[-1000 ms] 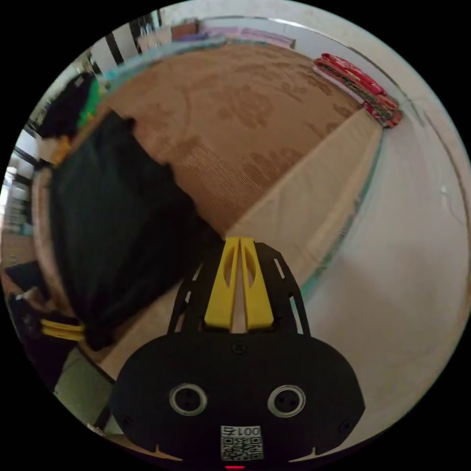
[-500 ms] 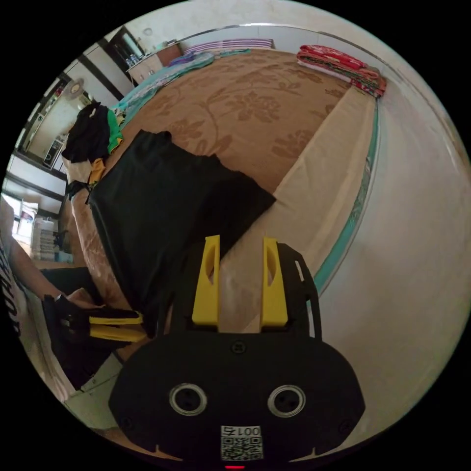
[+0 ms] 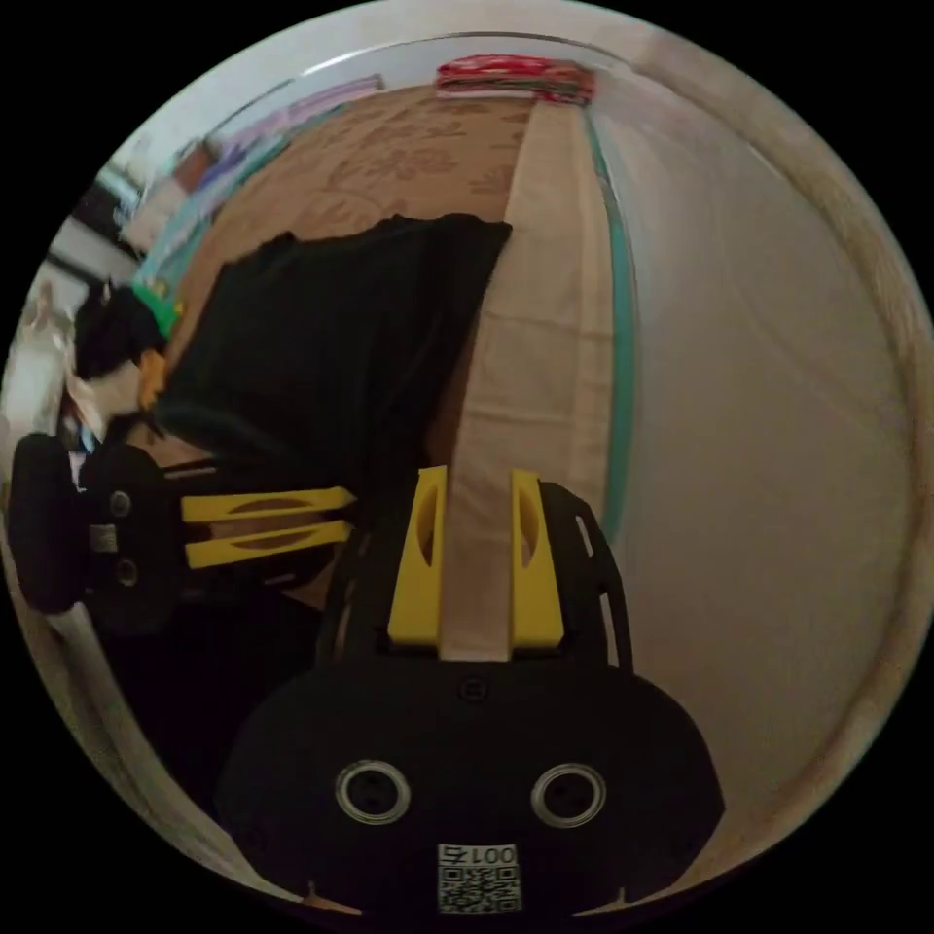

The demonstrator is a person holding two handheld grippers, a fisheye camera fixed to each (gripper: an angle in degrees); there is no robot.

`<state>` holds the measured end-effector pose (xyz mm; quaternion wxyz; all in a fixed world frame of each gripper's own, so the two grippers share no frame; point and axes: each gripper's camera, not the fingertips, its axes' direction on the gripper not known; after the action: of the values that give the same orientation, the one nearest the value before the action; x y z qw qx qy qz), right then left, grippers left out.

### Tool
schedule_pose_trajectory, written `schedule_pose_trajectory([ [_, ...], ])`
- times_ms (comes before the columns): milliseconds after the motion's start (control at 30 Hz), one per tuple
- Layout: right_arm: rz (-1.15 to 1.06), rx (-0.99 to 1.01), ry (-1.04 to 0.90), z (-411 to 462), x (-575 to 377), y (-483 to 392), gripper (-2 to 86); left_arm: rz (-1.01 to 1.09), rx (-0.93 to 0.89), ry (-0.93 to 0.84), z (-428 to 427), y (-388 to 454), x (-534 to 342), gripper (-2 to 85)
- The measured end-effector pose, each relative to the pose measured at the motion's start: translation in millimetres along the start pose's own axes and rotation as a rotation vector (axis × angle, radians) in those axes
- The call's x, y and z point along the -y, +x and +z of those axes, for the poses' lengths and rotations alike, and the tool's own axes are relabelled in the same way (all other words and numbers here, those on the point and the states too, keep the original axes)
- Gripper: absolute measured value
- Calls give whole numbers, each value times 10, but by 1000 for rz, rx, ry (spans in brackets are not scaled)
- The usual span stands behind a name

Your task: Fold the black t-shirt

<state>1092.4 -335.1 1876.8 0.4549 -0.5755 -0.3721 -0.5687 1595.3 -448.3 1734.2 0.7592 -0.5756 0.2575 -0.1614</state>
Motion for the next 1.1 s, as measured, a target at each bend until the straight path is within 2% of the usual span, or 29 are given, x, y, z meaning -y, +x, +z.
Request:
schedule_pose_trajectory([
  [33,53,73,16,43,-70,33,108,-8,3,9,-34,5,-70,-17],
  [100,271,393,114,231,-346,207,117,-28,-1,22,-72,-10,-182,-17],
  [133,326,473,150,282,-421,258,119,-39,-9,28,-89,-29,-256,-17],
  [200,522,768,282,533,-707,434,122,-56,-18,39,-110,-67,-371,-17],
  [267,601,897,330,745,-855,487,122,-74,-23,54,-133,-117,-536,-17],
  [467,594,933,259,1242,-829,402,114,-103,-15,81,-176,-285,-1019,-17],
  [600,606,872,297,1135,-888,284,119,-150,-49,112,-205,-504,-1350,-17],
  [733,629,883,250,1157,-961,154,141,-192,-73,152,-222,-769,-1759,-16],
  [833,700,1014,255,1327,-1008,39,157,-184,-83,160,-193,-924,-2064,-16],
  [900,736,1179,312,1487,-922,-68,163,-165,-89,153,-153,-1001,-2251,-16],
  [1100,733,1363,348,1791,-403,-262,134,-76,-59,155,-30,-1250,-2889,-16],
])
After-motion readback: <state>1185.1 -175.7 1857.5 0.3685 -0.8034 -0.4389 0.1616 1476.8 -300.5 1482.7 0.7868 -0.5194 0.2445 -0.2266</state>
